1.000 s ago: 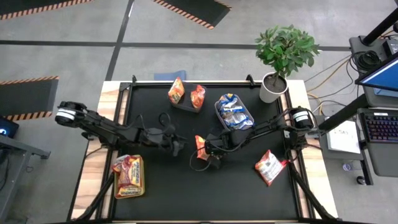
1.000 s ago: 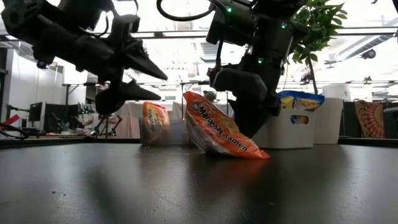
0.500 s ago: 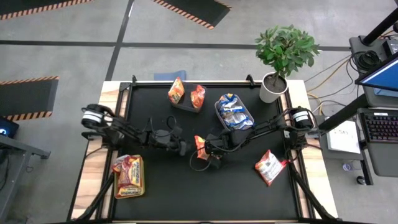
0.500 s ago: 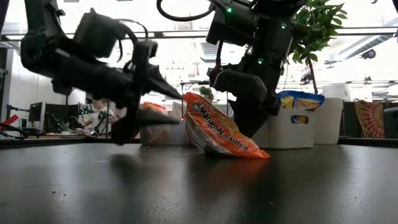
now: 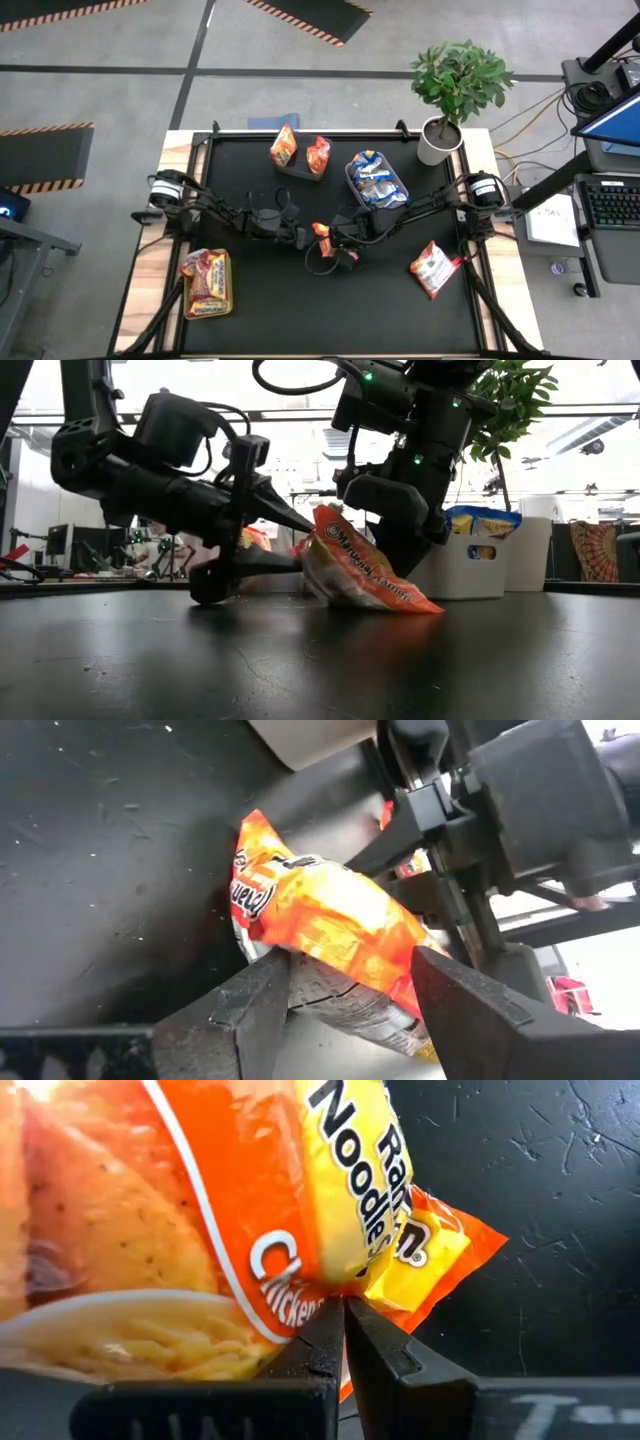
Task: Sort Maruchan noodles
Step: Put the orange noodle pack into the black bin
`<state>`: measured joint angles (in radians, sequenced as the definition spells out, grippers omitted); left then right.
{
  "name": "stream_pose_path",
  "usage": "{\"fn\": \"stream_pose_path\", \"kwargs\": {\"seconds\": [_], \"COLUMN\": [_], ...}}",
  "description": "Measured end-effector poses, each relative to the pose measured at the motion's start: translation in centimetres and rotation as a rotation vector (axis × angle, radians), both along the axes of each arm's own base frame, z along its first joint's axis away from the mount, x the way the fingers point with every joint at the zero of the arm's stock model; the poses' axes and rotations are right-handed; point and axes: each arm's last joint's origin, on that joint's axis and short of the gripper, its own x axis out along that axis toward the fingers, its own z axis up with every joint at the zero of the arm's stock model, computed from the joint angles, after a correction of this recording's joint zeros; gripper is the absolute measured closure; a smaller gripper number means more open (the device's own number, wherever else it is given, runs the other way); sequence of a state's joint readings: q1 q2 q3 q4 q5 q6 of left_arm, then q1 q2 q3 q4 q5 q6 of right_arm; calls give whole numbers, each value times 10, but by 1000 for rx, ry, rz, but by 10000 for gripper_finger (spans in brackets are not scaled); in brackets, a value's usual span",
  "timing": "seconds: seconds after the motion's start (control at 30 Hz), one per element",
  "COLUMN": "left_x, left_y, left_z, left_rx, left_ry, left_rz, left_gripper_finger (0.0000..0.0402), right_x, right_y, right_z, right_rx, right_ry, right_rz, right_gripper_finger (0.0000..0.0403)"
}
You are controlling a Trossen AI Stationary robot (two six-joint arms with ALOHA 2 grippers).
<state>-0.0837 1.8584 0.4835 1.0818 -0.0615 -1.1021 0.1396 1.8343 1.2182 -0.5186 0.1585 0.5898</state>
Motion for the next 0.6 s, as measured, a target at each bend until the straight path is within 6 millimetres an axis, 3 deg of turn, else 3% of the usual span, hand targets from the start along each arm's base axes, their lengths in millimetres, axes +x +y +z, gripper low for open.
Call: {"fn": "stream_pose_path", "kwargs": {"seconds": [0.43, 0.6], "left_x": [14, 13], "left_y": [3, 3], "left_z": [1, 0], "left_rx": [89, 126], "left_ry": [88, 91], "left_rz": [-17, -30], "left_gripper_finger": [209, 238], "right_x": [0, -2], "right_y": [2, 5], "right_z": [1, 6], "right_rx": [-3, -2], "right_ry": [-3, -15], "right_rz": [10, 18], "right_gripper_finger": [394, 394]}}
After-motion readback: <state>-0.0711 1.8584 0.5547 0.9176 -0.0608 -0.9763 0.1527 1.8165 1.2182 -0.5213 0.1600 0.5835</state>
